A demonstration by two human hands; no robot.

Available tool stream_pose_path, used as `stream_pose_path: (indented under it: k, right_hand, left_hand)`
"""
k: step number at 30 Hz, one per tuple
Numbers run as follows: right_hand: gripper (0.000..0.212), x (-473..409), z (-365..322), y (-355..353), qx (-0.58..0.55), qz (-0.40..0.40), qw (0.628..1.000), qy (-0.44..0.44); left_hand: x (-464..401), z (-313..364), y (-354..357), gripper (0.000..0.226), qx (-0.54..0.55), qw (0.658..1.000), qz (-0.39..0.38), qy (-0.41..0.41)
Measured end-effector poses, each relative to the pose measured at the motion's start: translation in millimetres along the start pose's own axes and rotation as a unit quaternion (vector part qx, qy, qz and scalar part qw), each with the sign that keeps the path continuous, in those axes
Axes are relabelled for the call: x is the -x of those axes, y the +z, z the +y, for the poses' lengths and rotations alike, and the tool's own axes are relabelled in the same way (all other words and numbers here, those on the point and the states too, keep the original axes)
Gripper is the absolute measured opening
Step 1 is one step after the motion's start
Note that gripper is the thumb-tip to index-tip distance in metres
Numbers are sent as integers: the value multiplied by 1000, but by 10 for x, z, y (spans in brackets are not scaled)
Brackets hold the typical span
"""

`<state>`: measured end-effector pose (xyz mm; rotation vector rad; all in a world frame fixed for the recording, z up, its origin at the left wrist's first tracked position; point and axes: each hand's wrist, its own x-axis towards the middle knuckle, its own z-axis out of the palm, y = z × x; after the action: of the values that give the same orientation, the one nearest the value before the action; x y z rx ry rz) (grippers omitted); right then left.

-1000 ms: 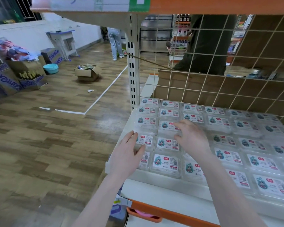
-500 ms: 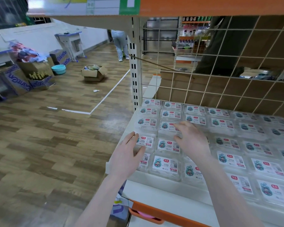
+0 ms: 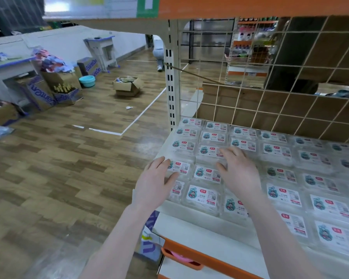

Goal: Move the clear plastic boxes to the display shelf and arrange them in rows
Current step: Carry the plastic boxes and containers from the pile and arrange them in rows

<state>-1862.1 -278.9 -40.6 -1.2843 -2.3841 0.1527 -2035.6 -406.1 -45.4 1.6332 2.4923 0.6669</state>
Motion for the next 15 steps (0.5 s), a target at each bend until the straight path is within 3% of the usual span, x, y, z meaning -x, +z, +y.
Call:
stream_pose_path:
  k: [3, 6, 10, 15]
  right_hand:
    - [27, 149, 6, -9, 23, 64, 998, -6]
    - [21, 359, -27, -24, 60, 91, 993, 45]
    - [30, 777, -162, -46, 87, 112, 978, 154]
    - [38, 1461, -372, -63, 129, 166, 953, 218]
  left_hand:
    - [76, -24, -35, 49, -7, 1000, 3, 7]
    - [120, -60, -73, 49, -2, 1000, -5, 23]
    - [242, -87, -139, 53, 8, 997, -17, 68]
    - [494, -102, -184, 55, 0, 990, -34, 135]
